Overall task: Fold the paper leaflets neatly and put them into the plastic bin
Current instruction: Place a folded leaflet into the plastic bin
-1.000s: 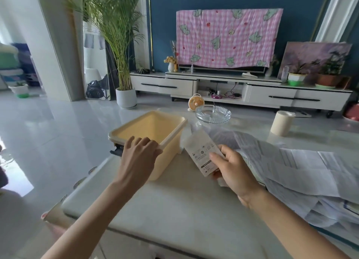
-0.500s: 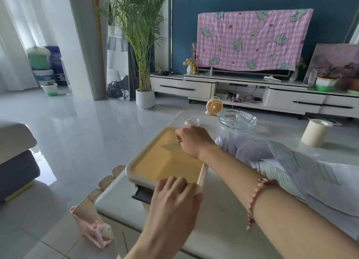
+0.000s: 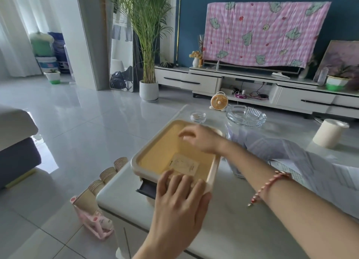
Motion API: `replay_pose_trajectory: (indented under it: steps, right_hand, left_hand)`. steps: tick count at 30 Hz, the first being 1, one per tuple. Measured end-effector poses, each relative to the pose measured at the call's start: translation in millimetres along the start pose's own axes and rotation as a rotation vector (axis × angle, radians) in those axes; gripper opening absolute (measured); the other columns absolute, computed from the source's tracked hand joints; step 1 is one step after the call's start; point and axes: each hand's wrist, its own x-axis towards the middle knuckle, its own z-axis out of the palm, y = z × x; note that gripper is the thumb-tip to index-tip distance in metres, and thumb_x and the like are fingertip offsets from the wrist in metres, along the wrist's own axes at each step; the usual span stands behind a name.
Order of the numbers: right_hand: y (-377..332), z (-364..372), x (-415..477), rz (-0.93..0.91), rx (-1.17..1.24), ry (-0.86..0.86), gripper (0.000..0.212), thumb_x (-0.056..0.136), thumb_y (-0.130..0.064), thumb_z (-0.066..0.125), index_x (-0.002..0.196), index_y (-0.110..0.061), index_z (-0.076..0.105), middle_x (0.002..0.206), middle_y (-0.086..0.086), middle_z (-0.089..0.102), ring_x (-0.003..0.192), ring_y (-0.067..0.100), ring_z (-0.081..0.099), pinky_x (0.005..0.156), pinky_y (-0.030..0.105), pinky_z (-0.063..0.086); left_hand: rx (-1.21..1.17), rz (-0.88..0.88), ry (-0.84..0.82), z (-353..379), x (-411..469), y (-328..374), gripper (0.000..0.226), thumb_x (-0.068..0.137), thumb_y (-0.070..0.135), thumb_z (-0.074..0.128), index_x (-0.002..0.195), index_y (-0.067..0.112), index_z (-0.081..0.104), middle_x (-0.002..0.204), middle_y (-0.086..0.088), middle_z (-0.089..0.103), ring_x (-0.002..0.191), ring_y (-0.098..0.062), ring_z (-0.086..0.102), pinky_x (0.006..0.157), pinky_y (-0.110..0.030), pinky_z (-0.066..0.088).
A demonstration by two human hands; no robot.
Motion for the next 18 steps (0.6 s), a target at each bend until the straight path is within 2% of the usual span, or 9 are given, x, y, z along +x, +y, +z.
replay_pose_trajectory:
  steps: [2, 3, 5, 7, 11, 15, 17, 18]
  right_hand:
    - [3.8, -26.2, -26.3, -0.027, 0.174, 0.216, 0.026, 0.094, -0.005, 0.047, 0.113, -0.01, 0.064, 0.115, 0.004, 0.065, 0.107, 0.017, 0.06, 0.097, 0.027, 0.044]
    - [9.1, -39.6, -42.5, -0.033, 0.224, 0.293, 0.025, 0.094, -0.003, 0.047, 0.109, -0.011, 0.065, 0.108, 0.002, 0.065, 0.101, 0.012, 0.06, 0.092, 0.023, 0.047]
    - [26.3, -62.0, -78.6, -0.037, 0.282, 0.402, 0.025, 0.093, 0.0, 0.046, 0.102, -0.015, 0.064, 0.097, -0.003, 0.065, 0.088, 0.001, 0.06, 0.078, 0.012, 0.047]
    - [48.6, -76.2, -116.0, 0.002, 0.313, 0.473, 0.027, 0.093, 0.003, 0.046, 0.095, -0.017, 0.064, 0.092, -0.003, 0.066, 0.079, -0.003, 0.06, 0.073, 0.01, 0.047]
    - [104.1, -88.4, -200.5, 0.171, 0.258, 0.56, 0.032, 0.091, 0.004, 0.049, 0.091, -0.024, 0.065, 0.092, -0.005, 0.069, 0.085, 0.003, 0.063, 0.082, 0.015, 0.05]
    - [152.4, -90.5, -272.1, 0.34, 0.283, 0.761, 0.032, 0.09, 0.009, 0.048, 0.089, -0.018, 0.065, 0.089, -0.002, 0.067, 0.077, -0.002, 0.063, 0.069, 0.008, 0.05]
    - [179.6, -85.7, -301.4, 0.461, 0.313, 0.918, 0.026, 0.089, 0.011, 0.047, 0.091, -0.01, 0.062, 0.088, 0.001, 0.065, 0.074, -0.001, 0.063, 0.064, 0.006, 0.049]
    - [192.2, -83.5, -313.1, 0.528, 0.316, 0.995, 0.026, 0.088, 0.011, 0.047, 0.09, -0.009, 0.061, 0.086, 0.001, 0.064, 0.077, 0.004, 0.063, 0.063, 0.006, 0.049]
  left_hand:
    - [0.0, -0.026, 0.002, 5.1, 3.4, -5.6, 0.031, 0.095, 0.031, 0.043, 0.084, 0.017, 0.069, 0.085, -0.002, 0.065, 0.089, -0.021, 0.059, 0.101, -0.047, 0.032]
    - [0.001, -0.041, 0.001, 8.4, 5.1, -7.5, 0.028, 0.094, 0.031, 0.045, 0.086, 0.018, 0.068, 0.088, -0.002, 0.066, 0.095, -0.022, 0.058, 0.103, -0.052, 0.028]
    - [-0.001, -0.075, -0.007, 16.3, 10.2, -10.6, 0.023, 0.092, 0.032, 0.047, 0.087, 0.02, 0.066, 0.091, -0.002, 0.065, 0.104, -0.023, 0.056, 0.106, -0.059, 0.02]
    - [-0.017, -0.113, -0.046, 25.5, 17.8, -15.0, 0.022, 0.09, 0.033, 0.047, 0.087, 0.02, 0.065, 0.092, -0.001, 0.065, 0.108, -0.025, 0.055, 0.108, -0.06, 0.014]
    - [-0.035, -0.197, -0.153, 48.2, 39.7, -19.4, 0.032, 0.087, 0.037, 0.042, 0.086, 0.018, 0.068, 0.094, -0.002, 0.067, 0.106, -0.028, 0.056, 0.108, -0.052, 0.008]
    - [-0.029, -0.239, -0.19, 64.1, 48.9, -22.6, 0.04, 0.087, 0.037, 0.037, 0.087, 0.012, 0.068, 0.1, -0.008, 0.067, 0.11, -0.032, 0.054, 0.106, -0.059, 0.008]
    - [-0.019, -0.284, -0.143, 66.2, 47.2, -12.0, 0.036, 0.087, 0.031, 0.041, 0.09, 0.008, 0.068, 0.111, -0.014, 0.063, 0.118, -0.035, 0.049, 0.107, -0.061, 0.005]
    - [-0.027, -0.322, -0.095, 66.3, 45.5, -2.5, 0.033, 0.086, 0.027, 0.043, 0.094, 0.007, 0.068, 0.12, -0.017, 0.059, 0.123, -0.035, 0.044, 0.108, -0.058, 0.001]
